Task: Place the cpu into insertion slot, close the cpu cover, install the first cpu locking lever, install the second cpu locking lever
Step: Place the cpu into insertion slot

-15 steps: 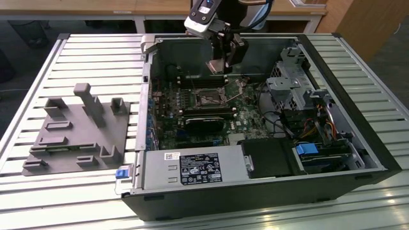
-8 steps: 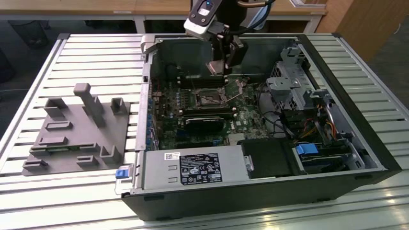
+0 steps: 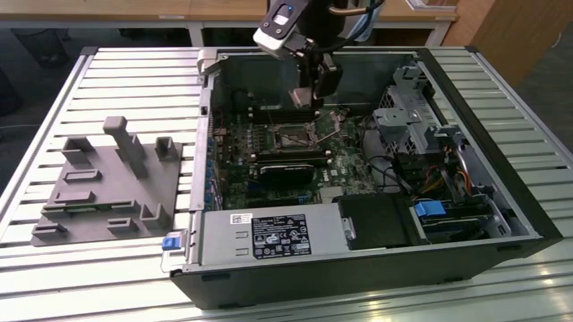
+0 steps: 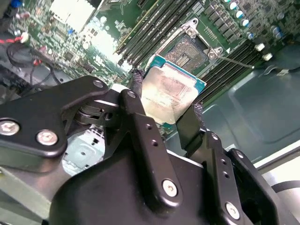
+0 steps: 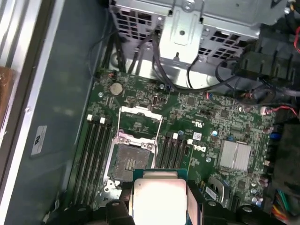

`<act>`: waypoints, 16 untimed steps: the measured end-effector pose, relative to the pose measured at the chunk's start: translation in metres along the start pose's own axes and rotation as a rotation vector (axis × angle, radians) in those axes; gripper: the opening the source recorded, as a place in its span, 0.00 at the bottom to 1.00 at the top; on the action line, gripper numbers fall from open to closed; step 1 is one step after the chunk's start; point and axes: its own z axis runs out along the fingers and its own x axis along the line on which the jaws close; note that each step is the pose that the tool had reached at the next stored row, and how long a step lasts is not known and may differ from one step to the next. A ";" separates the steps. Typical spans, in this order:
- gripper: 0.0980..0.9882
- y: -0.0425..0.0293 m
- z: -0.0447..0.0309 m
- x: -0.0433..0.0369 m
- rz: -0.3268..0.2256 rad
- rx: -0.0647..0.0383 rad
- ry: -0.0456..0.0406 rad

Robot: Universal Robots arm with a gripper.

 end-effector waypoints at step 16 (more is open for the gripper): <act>0.50 -0.0007 0.0124 0.0006 0.087 0.000 -0.0056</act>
